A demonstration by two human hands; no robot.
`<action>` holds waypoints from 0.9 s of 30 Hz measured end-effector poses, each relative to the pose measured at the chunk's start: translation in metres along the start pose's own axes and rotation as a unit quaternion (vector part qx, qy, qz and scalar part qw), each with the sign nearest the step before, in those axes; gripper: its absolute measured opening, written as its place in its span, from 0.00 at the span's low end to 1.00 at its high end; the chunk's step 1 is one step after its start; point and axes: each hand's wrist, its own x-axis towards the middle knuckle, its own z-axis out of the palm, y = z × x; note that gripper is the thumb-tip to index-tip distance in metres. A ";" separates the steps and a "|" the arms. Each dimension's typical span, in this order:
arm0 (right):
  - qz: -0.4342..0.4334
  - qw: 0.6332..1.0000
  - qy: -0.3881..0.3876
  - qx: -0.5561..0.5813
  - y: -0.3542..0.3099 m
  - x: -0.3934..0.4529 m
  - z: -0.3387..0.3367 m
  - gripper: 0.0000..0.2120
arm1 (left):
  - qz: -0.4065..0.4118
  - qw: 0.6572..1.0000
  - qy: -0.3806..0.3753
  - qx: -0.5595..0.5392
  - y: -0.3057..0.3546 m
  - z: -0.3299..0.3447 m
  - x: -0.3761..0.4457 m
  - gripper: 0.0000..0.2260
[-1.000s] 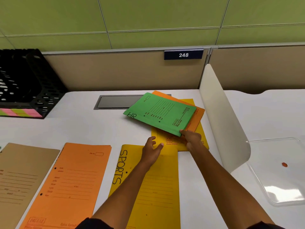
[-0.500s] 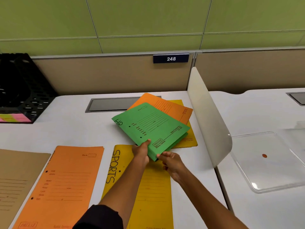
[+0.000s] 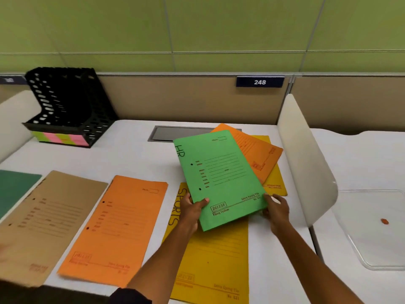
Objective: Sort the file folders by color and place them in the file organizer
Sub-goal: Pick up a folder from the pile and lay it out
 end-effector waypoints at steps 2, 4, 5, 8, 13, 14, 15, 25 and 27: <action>-0.055 0.993 -0.004 -0.102 -0.004 0.001 -0.001 0.18 | 0.012 1.000 -0.022 0.002 0.001 -0.014 -0.009 0.18; -0.100 0.978 -0.035 -0.180 -0.005 -0.002 0.002 0.15 | 0.023 0.999 -0.040 0.010 0.003 -0.031 -0.017 0.18; -0.108 0.973 -0.052 -0.196 -0.005 -0.006 0.005 0.14 | 0.029 0.998 -0.047 0.015 0.006 -0.039 -0.022 0.18; -0.107 0.969 -0.108 -0.193 -0.003 -0.023 0.017 0.14 | 0.043 0.997 -0.054 0.032 0.012 -0.067 -0.034 0.17; -0.106 0.966 -0.176 -0.157 0.015 -0.077 0.051 0.15 | 0.061 0.995 -0.067 0.046 0.018 -0.120 -0.064 0.19; -0.107 0.966 -0.179 -0.152 0.020 -0.091 0.059 0.15 | 0.067 0.994 -0.071 0.050 0.020 -0.133 -0.071 0.20; -0.109 0.966 -0.180 -0.148 0.026 -0.105 0.067 0.16 | 0.073 0.993 -0.075 0.055 0.021 -0.147 -0.079 0.20; -0.111 0.958 -0.216 -0.150 0.101 -0.235 0.146 0.22 | 0.077 0.988 -0.086 0.098 0.036 -0.290 -0.143 0.28; -0.105 0.956 -0.229 -0.152 0.114 -0.252 0.162 0.24 | 0.088 0.990 -0.070 0.091 0.037 -0.316 -0.153 0.29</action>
